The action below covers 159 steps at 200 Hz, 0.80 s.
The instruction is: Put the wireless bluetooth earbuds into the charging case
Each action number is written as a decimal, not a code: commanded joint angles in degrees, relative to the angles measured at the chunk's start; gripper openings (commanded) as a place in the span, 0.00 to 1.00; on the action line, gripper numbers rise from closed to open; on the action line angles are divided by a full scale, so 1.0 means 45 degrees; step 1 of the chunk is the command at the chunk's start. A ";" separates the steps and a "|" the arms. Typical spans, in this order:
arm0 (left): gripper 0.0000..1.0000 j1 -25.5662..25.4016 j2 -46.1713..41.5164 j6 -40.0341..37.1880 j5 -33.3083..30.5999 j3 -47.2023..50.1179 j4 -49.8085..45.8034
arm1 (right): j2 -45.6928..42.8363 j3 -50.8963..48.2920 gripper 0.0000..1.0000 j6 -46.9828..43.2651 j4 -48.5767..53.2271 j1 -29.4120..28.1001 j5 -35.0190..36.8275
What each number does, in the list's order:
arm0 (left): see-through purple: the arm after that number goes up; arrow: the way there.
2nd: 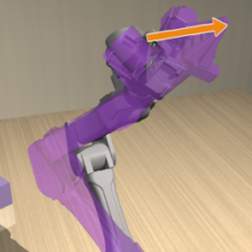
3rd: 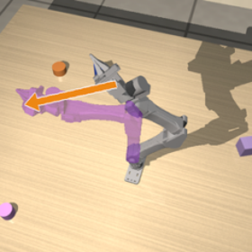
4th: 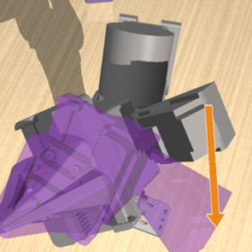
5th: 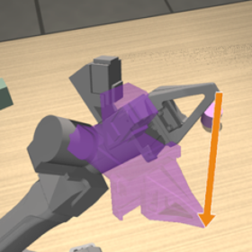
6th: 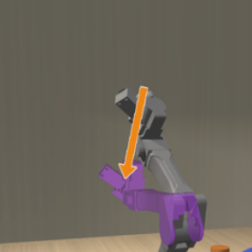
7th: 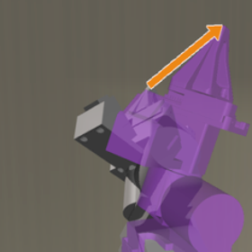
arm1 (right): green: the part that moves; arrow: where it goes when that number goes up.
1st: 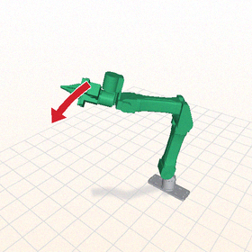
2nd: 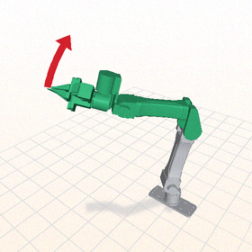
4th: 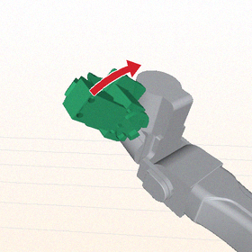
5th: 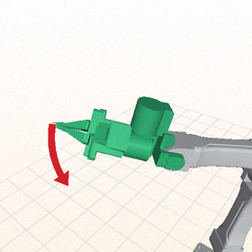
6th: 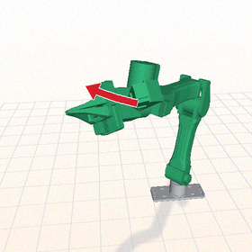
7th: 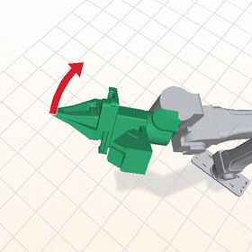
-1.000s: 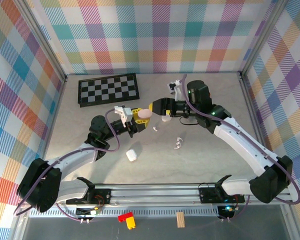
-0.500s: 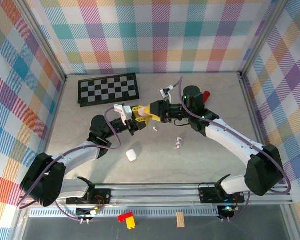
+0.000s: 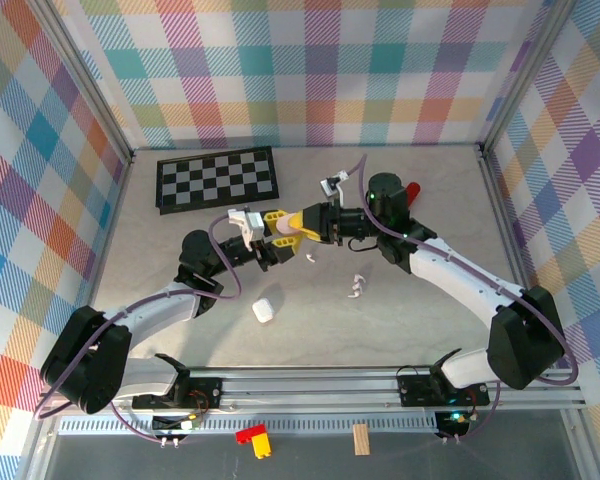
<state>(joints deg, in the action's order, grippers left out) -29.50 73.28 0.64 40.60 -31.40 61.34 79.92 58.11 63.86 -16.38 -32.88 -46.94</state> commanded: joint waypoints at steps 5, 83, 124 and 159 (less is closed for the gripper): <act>0.68 0.0002 -0.0650 -0.0480 0.0573 -0.0118 -0.1083 | -0.0757 -0.0347 0.19 -0.1308 0.1025 0.0501 0.1060; 1.00 0.0033 -0.3947 -0.3810 -0.1575 0.0310 -0.7722 | -0.0605 -0.1531 0.17 -0.4483 0.4820 0.2343 0.5733; 1.00 0.0035 -0.4652 -0.4376 -0.1761 0.0295 -0.9034 | 0.0970 -0.1885 0.17 -0.4504 0.4339 0.2716 0.6537; 1.00 0.0045 -0.4681 -0.4547 -0.1313 0.0143 -0.9482 | 0.2428 -0.2057 0.17 -0.4379 0.3711 0.2720 0.6615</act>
<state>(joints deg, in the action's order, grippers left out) -29.43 53.06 -17.72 33.47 -29.78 21.85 87.77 50.15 45.08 3.20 -20.78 -18.35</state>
